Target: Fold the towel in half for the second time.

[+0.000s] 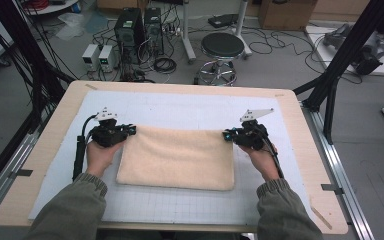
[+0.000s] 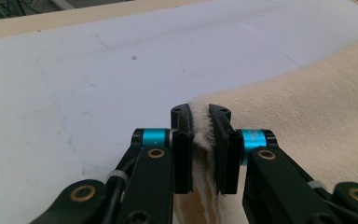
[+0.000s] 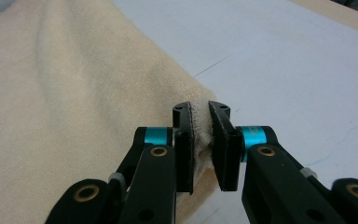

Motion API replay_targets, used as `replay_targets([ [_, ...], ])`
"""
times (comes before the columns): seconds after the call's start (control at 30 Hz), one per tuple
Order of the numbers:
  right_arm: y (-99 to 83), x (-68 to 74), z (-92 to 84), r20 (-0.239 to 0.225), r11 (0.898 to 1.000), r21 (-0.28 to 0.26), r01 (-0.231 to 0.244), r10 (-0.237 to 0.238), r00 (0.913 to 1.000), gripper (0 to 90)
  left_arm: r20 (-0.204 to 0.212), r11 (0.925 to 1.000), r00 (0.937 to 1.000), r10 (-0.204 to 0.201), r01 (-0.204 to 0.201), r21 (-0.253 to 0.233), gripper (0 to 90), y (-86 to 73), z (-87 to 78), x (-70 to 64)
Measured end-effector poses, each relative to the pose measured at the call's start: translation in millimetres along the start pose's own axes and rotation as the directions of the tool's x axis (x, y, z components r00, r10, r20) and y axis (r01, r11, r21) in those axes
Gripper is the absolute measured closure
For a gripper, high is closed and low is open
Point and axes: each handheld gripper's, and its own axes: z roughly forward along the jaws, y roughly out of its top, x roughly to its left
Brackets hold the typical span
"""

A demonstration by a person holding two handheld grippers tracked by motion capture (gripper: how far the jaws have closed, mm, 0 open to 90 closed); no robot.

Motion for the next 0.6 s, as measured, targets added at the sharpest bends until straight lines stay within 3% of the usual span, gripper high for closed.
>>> replay_targets([
  [0.23,17.0,-17.8,10.7,0.038,1.000,-0.011,-0.029,0.029,0.9988,80.9,-0.041,0.9998,0.9992,-0.007,0.006,-0.021,79.7,18.8,10.8,9.8],
  [0.3,23.8,-21.5,12.4,0.055,1.000,-0.008,-0.028,0.028,0.9981,80.8,-0.050,0.9997,0.9986,0.013,-0.014,-0.018,79.7,25.5,11.9,10.4],
  [0.37,29.4,-23.1,12.1,0.070,1.000,-0.014,-0.028,0.029,0.9971,80.8,-0.059,0.9985,0.9981,0.018,-0.021,-0.050,79.7,30.8,11.4,11.2],
  [0.43,31.7,-26.2,11.9,0.083,0.999,-0.030,-0.032,0.034,0.9960,80.5,-0.055,0.9988,0.9980,0.033,-0.035,-0.034,78.4,34.5,14.4,14.1],
  [0.47,32.3,-28.6,13.3,0.091,0.999,-0.029,-0.037,0.040,0.9951,77.1,-0.079,0.9989,0.9963,0.034,-0.036,-0.030,74.5,35.1,16.4,13.3],
  [0.5,32.0,-29.6,15.1,0.119,0.998,-0.032,-0.046,0.049,0.9916,67.5,-0.101,0.9991,0.9944,0.030,-0.033,-0.029,66.3,34.8,17.1,12.8],
  [0.53,31.1,-30.5,16.3,0.135,0.998,-0.041,-0.054,0.059,0.9890,61.2,-0.105,0.9995,0.9943,0.018,-0.020,-0.023,59.7,34.2,18.0,13.0],
  [0.6,26.7,-34.4,19.2,0.114,0.994,-0.056,-0.095,0.101,0.9884,54.6,-0.084,0.9998,0.9962,0.020,-0.020,-0.008,58.0,32.0,17.4,13.5],
])
